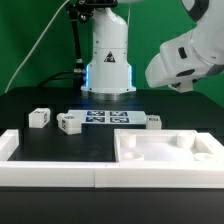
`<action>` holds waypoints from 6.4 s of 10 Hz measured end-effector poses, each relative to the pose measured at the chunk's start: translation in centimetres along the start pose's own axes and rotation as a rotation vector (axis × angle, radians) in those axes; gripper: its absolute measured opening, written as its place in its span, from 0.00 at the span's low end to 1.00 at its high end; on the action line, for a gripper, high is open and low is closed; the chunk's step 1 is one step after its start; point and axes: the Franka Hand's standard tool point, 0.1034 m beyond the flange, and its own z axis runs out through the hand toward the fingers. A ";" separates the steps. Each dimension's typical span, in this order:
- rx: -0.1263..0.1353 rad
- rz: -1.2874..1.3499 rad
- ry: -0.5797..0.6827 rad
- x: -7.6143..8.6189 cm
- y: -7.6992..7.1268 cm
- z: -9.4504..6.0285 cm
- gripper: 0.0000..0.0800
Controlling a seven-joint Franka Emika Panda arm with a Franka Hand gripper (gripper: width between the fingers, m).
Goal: Assemble one leg
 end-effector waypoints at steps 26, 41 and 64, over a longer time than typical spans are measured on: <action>-0.215 -0.010 1.321 1.1 4.5 -12.4 0.36; -0.256 -0.008 1.508 7.1 7.6 -18.9 0.36; -0.246 -0.016 1.506 12.3 7.6 -16.9 0.79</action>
Offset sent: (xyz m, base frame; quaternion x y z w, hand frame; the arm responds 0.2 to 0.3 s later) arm 0.0000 0.0000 0.0000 0.0000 0.0799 0.0000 0.9968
